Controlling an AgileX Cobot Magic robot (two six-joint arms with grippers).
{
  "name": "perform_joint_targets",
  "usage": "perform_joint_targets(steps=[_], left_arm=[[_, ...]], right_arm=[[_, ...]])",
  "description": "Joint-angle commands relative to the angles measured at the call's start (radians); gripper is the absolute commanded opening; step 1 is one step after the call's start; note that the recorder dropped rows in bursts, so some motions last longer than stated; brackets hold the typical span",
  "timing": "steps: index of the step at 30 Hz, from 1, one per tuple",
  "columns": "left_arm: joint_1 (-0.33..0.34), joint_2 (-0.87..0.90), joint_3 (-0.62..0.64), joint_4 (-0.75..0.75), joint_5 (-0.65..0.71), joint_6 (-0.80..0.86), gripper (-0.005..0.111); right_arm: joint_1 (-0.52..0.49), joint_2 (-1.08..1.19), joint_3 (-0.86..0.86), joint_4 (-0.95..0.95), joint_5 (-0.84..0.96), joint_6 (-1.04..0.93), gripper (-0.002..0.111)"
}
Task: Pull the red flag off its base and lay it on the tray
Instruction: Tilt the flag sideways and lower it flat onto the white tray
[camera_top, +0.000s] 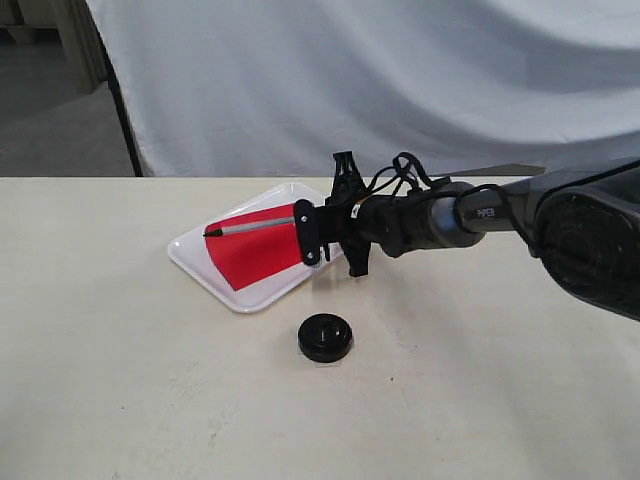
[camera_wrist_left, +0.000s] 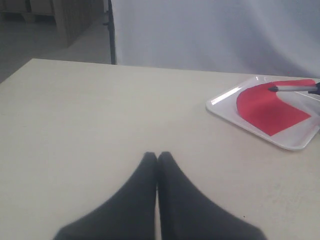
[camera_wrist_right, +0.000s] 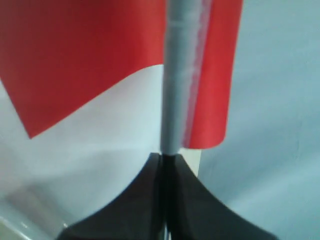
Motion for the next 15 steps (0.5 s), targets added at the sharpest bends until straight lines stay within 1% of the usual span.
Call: perform_joint_targets(steps=[1, 5, 6, 7, 12, 13, 15], left_arm=[[0.0, -0.002, 0.002, -0.005, -0.006, 0.005, 0.0], [0.0, -0.002, 0.002, -0.005, -0.006, 0.005, 0.0], [0.0, -0.002, 0.002, -0.005, -0.006, 0.005, 0.0], [0.0, -0.002, 0.002, -0.005, -0.006, 0.005, 0.0], [0.0, -0.002, 0.002, -0.005, -0.006, 0.005, 0.0], [0.0, -0.002, 0.002, -0.005, -0.006, 0.005, 0.0], [0.0, -0.002, 0.002, -0.005, -0.006, 0.005, 0.0]], right_arm=[[-0.001, -0.004, -0.008, 0.009, -0.009, -0.008, 0.0], [-0.001, -0.004, -0.008, 0.009, 0.02, -0.008, 0.0], [-0.001, -0.004, -0.008, 0.009, 0.026, -0.008, 0.003], [-0.001, -0.004, -0.008, 0.009, 0.034, -0.008, 0.008], [-0.001, -0.004, -0.008, 0.009, 0.04, -0.008, 0.045], [-0.001, -0.004, -0.008, 0.009, 0.04, -0.008, 0.05], [-0.001, -0.004, -0.008, 0.009, 0.04, -0.008, 0.053]])
